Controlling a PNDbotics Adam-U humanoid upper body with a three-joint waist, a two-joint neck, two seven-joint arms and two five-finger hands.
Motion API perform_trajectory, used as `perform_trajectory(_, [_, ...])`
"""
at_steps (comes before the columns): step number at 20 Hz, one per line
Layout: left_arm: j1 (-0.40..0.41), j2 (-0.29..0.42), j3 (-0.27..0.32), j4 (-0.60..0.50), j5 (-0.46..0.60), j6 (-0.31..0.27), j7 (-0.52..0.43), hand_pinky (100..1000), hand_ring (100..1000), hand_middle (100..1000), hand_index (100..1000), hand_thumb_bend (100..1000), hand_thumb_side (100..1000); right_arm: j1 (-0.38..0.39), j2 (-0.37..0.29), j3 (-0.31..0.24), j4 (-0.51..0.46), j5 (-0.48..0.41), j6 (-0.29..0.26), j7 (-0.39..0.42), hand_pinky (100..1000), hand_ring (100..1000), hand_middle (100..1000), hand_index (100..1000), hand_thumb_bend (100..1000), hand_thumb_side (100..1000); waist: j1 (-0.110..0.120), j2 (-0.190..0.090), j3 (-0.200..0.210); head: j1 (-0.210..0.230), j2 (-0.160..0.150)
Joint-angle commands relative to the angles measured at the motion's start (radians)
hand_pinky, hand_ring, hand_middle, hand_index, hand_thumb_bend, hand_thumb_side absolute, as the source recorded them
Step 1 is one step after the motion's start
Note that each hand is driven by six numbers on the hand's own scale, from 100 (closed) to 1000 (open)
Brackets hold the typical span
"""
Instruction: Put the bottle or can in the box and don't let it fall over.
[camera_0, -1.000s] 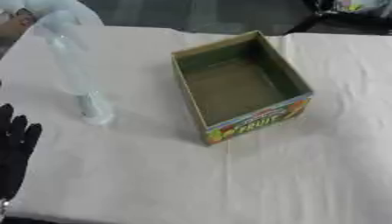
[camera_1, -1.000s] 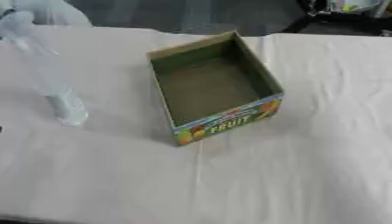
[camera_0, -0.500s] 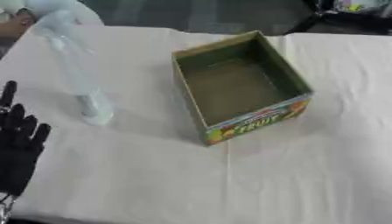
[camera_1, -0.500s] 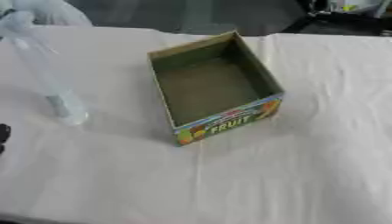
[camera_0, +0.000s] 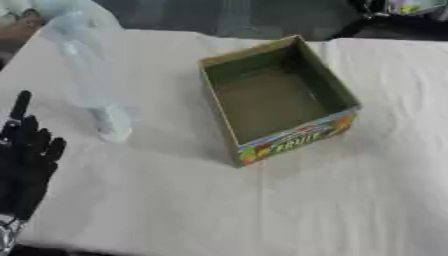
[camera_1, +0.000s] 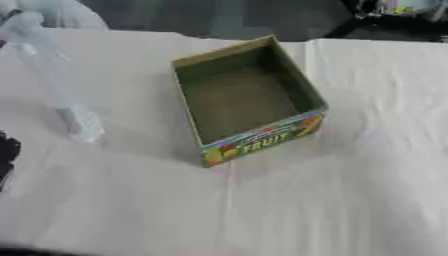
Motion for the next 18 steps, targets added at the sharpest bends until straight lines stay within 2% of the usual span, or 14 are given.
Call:
perform_trajectory(1, [-0.020,0.019,-0.010,-0.019,0.004,0.023,0.012,123,134,225,1000,393,1000,-0.010,-0.024,-0.008,-0.013,-0.005,-0.004,0.003,814,891,1000,974,100,770,0.000,-0.015,-0.001,0.004,-0.015])
perform_trajectory(8, [-0.054,0.020,-0.042,-0.019,0.015,0.063,0.015,134,142,227,1000,399,1000,-0.011,-0.024,-0.007,-0.012,-0.007,-0.002,0.005,814,891,1000,974,100,771,0.004,-0.017,-0.002,0.005,-0.017])
perform_trajectory(18, [-0.105,0.008,-0.067,-0.019,0.045,0.075,0.042,135,143,227,1000,394,1000,-0.011,-0.022,-0.006,-0.013,-0.010,-0.002,0.007,814,891,1000,974,100,772,0.006,-0.017,-0.003,-0.001,-0.019])
